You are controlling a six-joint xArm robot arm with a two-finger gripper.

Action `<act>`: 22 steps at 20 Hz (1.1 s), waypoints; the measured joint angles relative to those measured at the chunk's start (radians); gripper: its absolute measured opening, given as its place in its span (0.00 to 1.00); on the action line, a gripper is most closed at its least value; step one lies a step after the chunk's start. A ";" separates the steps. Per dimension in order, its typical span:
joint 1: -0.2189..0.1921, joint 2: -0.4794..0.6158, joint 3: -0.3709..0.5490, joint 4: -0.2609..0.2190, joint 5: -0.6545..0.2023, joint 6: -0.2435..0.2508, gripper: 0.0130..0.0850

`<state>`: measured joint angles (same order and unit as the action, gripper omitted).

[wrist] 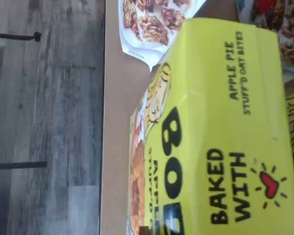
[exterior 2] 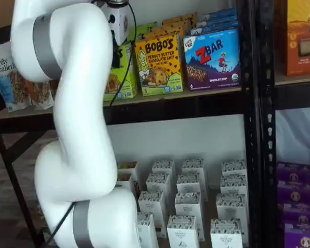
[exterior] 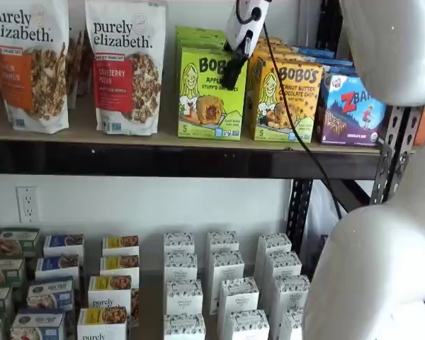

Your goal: Pick the green box on the top shelf, the fourth from the left

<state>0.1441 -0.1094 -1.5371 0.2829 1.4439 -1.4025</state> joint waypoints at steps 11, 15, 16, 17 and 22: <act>-0.001 0.002 -0.010 0.003 0.013 0.001 0.67; 0.002 0.001 -0.008 -0.003 0.013 0.004 0.56; 0.003 0.000 -0.007 -0.004 0.011 0.004 0.50; 0.003 -0.001 -0.005 -0.004 0.011 0.004 0.50; 0.004 -0.003 -0.003 -0.007 0.011 0.005 0.44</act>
<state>0.1481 -0.1122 -1.5401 0.2757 1.4546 -1.3976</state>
